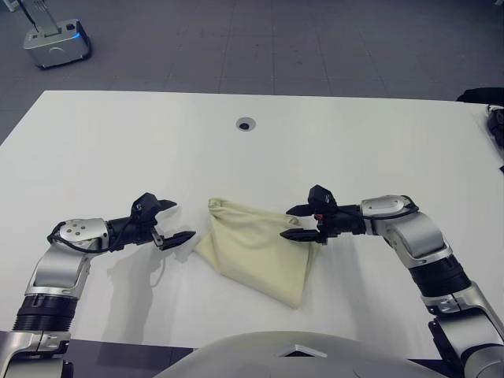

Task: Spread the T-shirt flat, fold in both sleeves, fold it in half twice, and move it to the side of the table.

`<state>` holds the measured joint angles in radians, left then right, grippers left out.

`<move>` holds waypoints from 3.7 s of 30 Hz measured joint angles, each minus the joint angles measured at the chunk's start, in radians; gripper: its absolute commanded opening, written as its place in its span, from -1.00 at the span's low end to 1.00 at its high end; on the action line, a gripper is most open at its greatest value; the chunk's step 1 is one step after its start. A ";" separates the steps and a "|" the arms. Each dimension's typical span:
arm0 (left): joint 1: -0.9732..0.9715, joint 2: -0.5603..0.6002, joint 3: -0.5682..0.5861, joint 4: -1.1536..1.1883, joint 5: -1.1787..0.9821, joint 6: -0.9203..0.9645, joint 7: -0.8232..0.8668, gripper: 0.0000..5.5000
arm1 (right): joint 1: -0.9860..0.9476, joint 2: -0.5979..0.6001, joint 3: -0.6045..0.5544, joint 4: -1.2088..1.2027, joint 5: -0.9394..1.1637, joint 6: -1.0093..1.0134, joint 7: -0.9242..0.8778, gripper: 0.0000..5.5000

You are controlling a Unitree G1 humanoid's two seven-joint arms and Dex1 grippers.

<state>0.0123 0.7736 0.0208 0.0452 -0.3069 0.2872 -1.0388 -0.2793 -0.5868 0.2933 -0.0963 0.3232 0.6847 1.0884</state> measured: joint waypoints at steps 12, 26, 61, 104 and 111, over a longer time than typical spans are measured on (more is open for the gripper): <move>0.003 -0.016 0.008 -0.086 -0.051 0.039 0.000 0.96 | 0.021 -0.020 0.017 -0.012 -0.007 -0.028 0.015 -0.61; 0.062 -0.014 -0.083 -0.120 0.020 -0.007 -0.006 0.96 | 0.023 -0.020 0.023 -0.012 -0.019 -0.056 0.006 -1.00; 0.052 -0.014 -0.118 -0.079 0.046 -0.111 0.015 0.96 | 0.123 -0.122 -0.057 -0.150 0.036 0.001 -0.104 -1.00; 0.057 -0.093 -0.082 -0.102 0.010 -0.057 0.077 0.96 | -0.084 0.349 0.104 0.317 -0.266 -0.438 -0.523 0.96; 0.067 -0.086 -0.112 -0.097 0.071 -0.131 0.087 0.96 | -0.096 0.359 0.064 0.384 -0.285 -0.514 -0.517 0.96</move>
<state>0.0792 0.6876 -0.0909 -0.0514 -0.2358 0.1559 -0.9521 -0.3749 -0.2276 0.3569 0.2881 0.0384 0.1707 0.5715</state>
